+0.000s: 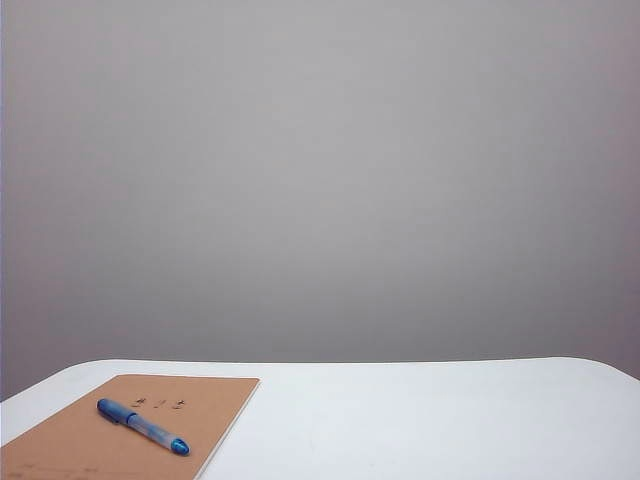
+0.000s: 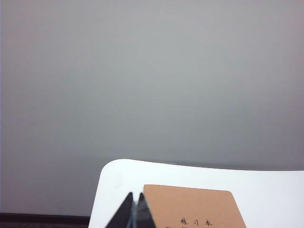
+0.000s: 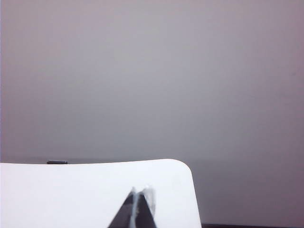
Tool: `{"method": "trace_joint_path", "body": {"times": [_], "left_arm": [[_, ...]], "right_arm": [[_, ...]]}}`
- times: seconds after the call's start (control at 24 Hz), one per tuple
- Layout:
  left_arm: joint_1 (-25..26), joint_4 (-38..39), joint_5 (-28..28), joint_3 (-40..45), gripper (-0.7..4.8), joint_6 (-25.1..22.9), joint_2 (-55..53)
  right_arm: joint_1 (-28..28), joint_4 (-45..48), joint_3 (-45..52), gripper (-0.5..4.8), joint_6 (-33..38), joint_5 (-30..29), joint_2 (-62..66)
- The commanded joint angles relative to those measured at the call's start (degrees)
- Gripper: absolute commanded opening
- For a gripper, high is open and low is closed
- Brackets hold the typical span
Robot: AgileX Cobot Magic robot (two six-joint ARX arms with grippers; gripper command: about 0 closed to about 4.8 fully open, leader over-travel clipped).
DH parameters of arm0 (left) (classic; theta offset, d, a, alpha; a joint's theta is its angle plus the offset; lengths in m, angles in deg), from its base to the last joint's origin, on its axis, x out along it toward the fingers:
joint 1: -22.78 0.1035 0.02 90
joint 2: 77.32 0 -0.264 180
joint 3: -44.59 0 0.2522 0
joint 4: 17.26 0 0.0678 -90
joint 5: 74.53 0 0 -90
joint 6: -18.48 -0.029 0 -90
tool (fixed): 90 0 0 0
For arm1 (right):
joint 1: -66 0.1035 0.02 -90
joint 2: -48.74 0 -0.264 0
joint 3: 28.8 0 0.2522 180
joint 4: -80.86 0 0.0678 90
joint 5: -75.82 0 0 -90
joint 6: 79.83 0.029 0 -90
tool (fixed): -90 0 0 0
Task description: Pick up a pen on the table and place it on the notebook.
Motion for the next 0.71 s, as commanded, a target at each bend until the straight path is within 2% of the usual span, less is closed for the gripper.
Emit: {"method": "trace_joint_path", "body": {"times": [0.04, 0.25, 0.46, 0.71], "left_arm": [[0.09, -0.94, 0.17, -0.24, -0.06, -0.2, -0.04], [0.09, 0.46, -0.17, -0.24, -0.05, -0.24, -0.04], [0.09, 3.41, -1.03, -0.24, -0.05, -0.07, -0.04], [0.07, 4.2, -0.74, -0.24, -0.05, -0.22, -0.04]], "right_arm": [[0.07, -3.37, 0.35, -0.06, -0.33, -2.36, -0.02], [0.07, -11.06, 0.35, -0.06, 0.2, -1.77, 0.0], [0.04, -12.66, 0.35, -0.06, 3.43, 3.13, 0.07], [0.07, -12.57, 0.35, -0.06, 3.67, 2.69, 0.09]]}}
